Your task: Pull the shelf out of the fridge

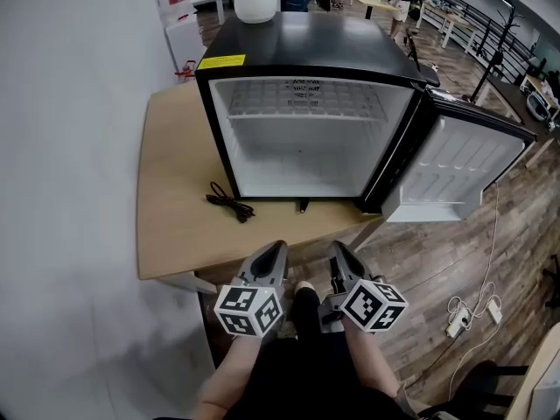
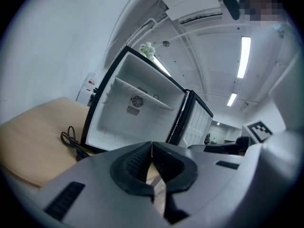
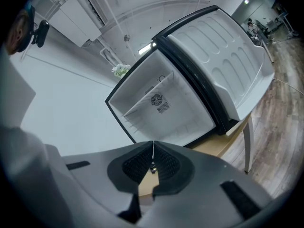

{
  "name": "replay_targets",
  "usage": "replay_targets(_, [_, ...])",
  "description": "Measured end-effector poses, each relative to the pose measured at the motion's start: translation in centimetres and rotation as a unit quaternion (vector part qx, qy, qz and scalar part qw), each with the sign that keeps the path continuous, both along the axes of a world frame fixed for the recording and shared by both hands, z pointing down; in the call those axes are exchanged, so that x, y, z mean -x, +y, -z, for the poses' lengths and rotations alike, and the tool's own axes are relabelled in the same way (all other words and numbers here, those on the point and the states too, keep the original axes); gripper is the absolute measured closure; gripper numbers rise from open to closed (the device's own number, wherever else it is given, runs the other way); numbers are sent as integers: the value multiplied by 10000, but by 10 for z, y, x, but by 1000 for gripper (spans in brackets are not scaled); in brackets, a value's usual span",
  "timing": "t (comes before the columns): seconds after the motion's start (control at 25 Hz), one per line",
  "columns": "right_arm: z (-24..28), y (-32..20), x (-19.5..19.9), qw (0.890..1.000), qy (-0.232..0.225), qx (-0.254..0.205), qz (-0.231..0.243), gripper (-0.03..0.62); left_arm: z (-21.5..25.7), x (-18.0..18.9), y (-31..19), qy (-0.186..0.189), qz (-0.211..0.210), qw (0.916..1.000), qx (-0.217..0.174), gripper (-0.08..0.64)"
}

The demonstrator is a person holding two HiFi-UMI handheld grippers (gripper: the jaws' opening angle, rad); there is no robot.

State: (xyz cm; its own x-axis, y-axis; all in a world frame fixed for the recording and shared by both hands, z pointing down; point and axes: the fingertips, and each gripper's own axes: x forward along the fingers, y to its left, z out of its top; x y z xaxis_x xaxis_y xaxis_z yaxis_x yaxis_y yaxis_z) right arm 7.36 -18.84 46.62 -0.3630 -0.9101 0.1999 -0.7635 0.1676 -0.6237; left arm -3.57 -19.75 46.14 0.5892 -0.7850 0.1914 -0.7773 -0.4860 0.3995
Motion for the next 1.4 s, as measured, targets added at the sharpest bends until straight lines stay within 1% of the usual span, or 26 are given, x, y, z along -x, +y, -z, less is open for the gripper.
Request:
replay_targets(0.16, [2, -17, -1, 9997, -239, 32, -8, 600, 0, -3, -19, 139, 52, 9999, 48, 554])
replay_targets(0.28, [8, -33, -10, 9982, -576, 34, -180, 600, 4, -7, -39, 566, 75, 9982, 186, 554])
replay_targets(0.4, [17, -54, -19, 9957, -882, -19, -264, 600, 14, -13, -60, 1018, 21, 9944, 276, 554])
replay_targets(0.6, [43, -92, -21, 9913, -1284, -262, -131, 600, 25, -15, -98, 1461, 22, 9886, 351, 554])
replay_targets(0.68, [50, -106, -19, 9887, -1468, -310, -31, 600, 29, -16, -111, 1727, 17, 9841, 412, 554])
replay_targets(0.8, [60, -126, -18, 9846, -1695, -415, 112, 598, 39, -16, -132, 2311, 8, 9716, 503, 554])
replay_targets(0.88, [63, -138, -19, 9822, -1828, -401, 130, 598, 47, -14, -146, 2670, 67, 9622, 530, 552])
replay_targets(0.96, [67, -149, -22, 9803, -1924, -425, 135, 598, 57, -13, -158, 3032, 36, 9515, 520, 550])
replay_targets(1.0, [70, -154, -23, 9794, -1960, -463, 129, 597, 62, -13, -164, 3231, -15, 9449, 522, 517])
replay_targets(1.04, [73, -160, -25, 9787, -1988, -496, 109, 593, 67, -13, -169, 3438, -61, 9375, 543, 443])
replay_targets(1.08, [76, -165, -26, 9780, -2014, -534, 89, 582, 71, -12, -175, 3633, -79, 9299, 570, 406])
replay_targets(1.12, [79, -170, -26, 9767, -2066, -583, 79, 559, 75, -8, -180, 3794, -61, 9234, 582, 400])
replay_targets(1.2, [87, -182, -22, 9708, -2303, -669, 58, 480, 83, 4, -193, 3992, 32, 9152, 549, 391])
replay_targets(1.32, [103, -211, -20, 9587, -2754, -705, -31, 457, 98, 15, -222, 4260, 184, 9031, 510, 380])
replay_targets(1.4, [112, -230, -22, 9519, -2986, -689, -42, 452, 108, 15, -239, 4474, 206, 8929, 472, 380])
